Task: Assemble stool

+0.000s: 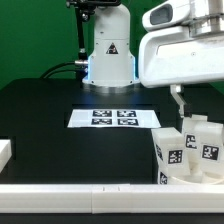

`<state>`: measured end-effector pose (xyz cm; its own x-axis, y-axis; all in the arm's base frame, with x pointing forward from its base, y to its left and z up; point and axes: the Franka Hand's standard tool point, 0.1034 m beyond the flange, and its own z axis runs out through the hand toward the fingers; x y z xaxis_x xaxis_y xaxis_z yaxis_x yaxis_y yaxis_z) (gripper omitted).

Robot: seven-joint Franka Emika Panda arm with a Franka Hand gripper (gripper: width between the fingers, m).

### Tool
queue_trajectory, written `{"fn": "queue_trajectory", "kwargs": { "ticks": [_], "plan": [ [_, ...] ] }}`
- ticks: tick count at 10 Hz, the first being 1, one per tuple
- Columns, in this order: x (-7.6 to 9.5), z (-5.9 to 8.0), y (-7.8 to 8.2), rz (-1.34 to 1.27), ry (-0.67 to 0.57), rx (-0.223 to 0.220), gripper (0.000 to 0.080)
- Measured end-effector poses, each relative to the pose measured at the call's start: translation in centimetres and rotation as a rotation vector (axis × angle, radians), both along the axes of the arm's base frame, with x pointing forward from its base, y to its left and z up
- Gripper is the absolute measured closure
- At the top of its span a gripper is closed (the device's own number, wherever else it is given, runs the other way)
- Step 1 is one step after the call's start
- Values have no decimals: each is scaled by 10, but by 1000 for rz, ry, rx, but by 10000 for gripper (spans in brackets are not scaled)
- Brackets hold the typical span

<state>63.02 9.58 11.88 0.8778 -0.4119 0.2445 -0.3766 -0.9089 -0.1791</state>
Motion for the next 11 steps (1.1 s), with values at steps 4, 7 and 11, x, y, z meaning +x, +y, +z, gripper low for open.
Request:
{"fn": "queue_trajectory", "kwargs": {
  "ticks": [4, 7, 11],
  "plan": [
    [-11, -9, -2, 75, 251, 28, 150],
    [-4, -1, 0, 153, 250, -11, 150],
    [10, 11, 12, 507, 194, -85, 150]
  ]
}}
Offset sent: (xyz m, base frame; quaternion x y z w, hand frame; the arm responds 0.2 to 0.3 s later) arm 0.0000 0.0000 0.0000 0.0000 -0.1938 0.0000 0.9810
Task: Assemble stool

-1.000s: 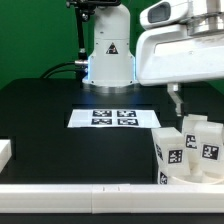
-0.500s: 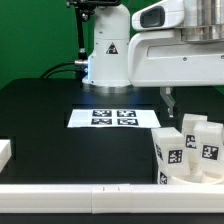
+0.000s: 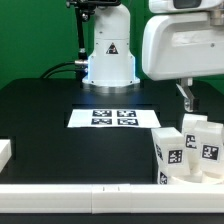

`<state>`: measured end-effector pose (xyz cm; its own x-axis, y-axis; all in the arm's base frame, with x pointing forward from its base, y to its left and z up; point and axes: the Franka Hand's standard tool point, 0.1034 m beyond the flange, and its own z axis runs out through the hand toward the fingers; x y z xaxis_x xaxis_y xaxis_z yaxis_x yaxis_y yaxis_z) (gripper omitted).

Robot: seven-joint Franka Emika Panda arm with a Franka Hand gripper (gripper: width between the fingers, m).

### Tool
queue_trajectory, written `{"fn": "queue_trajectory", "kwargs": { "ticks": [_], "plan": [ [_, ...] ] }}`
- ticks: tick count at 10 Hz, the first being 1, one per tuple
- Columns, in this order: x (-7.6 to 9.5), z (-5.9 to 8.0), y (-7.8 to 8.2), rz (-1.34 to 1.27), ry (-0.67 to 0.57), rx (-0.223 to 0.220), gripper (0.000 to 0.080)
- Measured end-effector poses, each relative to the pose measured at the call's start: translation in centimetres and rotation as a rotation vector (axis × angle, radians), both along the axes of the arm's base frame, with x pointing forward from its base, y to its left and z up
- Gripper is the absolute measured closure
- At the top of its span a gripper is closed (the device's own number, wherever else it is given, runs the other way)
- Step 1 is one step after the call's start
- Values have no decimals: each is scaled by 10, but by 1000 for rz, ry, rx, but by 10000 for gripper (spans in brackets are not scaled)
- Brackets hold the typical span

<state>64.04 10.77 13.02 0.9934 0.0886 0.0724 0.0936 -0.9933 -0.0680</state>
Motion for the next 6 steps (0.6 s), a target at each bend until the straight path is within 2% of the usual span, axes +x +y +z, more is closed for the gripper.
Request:
{"fn": "queue_trajectory", "kwargs": {
  "ticks": [3, 4, 5, 6],
  "plan": [
    [0, -1, -2, 33, -3, -5, 150],
    [3, -6, 3, 255, -36, -56, 150],
    [2, -12, 13, 444, -49, -80, 150],
    [1, -12, 14, 493, -51, -83, 150]
  ]
}}
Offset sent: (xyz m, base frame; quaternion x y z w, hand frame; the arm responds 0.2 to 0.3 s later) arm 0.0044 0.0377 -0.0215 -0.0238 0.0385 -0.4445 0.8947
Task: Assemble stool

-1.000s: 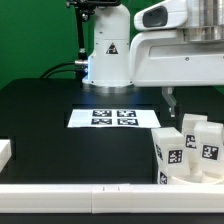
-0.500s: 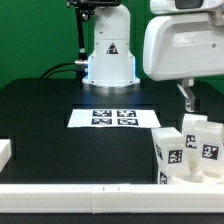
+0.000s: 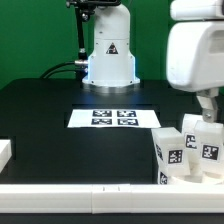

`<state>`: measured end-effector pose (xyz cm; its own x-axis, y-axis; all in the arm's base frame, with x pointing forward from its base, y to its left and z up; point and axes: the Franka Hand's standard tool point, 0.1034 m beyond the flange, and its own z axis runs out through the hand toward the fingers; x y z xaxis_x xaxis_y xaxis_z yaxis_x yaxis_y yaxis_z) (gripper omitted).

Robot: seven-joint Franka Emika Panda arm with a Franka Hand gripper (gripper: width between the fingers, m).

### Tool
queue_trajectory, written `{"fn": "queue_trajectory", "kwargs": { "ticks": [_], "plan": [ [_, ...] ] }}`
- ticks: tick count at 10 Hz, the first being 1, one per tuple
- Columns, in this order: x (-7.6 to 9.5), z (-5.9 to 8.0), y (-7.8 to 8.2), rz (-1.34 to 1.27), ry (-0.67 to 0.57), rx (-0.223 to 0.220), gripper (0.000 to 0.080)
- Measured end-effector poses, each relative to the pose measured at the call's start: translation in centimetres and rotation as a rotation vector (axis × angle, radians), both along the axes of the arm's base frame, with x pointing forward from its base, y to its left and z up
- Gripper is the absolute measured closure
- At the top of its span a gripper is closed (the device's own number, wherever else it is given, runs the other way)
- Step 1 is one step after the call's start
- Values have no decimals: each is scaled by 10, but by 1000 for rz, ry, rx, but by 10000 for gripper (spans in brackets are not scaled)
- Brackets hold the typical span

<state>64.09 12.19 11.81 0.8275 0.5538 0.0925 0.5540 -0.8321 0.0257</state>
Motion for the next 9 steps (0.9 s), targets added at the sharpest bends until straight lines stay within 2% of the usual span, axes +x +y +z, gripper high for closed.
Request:
{"fn": "queue_trajectory", "kwargs": {
  "ticks": [3, 5, 7, 9],
  "plan": [
    [1, -1, -7, 172, -4, -30, 150],
    [4, -9, -25, 351, 3, -64, 150],
    [6, -21, -32, 446, -1, -85, 150],
    [-1, -39, -23, 345, 32, -72, 150]
  ]
}}
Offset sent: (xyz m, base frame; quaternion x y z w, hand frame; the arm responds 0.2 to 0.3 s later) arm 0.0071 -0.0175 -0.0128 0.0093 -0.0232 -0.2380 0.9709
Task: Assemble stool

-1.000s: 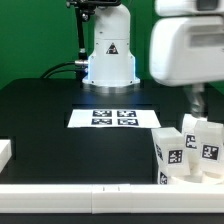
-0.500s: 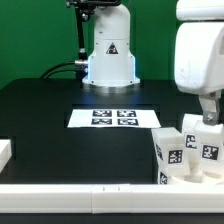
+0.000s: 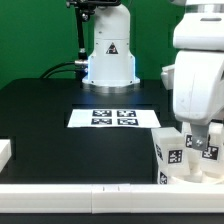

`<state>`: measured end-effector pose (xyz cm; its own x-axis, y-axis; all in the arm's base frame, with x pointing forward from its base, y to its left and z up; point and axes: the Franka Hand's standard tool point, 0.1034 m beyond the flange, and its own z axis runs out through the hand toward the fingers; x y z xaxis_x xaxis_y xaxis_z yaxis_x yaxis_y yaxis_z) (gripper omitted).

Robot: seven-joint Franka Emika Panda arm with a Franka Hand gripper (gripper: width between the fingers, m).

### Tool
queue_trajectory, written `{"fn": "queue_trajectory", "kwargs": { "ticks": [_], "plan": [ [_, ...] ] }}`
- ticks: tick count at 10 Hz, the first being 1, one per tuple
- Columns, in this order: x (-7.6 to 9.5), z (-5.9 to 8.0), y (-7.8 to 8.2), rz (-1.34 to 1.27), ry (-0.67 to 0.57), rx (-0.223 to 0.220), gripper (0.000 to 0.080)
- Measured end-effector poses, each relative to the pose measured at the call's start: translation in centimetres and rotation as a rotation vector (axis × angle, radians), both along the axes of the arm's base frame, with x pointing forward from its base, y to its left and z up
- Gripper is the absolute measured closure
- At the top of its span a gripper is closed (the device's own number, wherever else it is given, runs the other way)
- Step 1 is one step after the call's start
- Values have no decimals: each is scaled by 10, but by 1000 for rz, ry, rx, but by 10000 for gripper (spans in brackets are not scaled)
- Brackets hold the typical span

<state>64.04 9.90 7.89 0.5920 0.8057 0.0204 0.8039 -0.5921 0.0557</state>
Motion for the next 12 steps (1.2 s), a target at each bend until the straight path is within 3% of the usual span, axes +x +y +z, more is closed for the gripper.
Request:
{"fn": "queue_trajectory", "kwargs": {
  "ticks": [3, 5, 8, 10, 12],
  "plan": [
    [-3, -4, 3, -91, 13, 4, 154],
    [-3, -5, 3, -253, 11, 14, 468],
    [-4, -6, 3, -481, 8, 26, 465],
    [-2, -7, 1, -864, 2, 67, 465],
    [1, -9, 10, -1278, -13, 112, 465]
  ]
}}
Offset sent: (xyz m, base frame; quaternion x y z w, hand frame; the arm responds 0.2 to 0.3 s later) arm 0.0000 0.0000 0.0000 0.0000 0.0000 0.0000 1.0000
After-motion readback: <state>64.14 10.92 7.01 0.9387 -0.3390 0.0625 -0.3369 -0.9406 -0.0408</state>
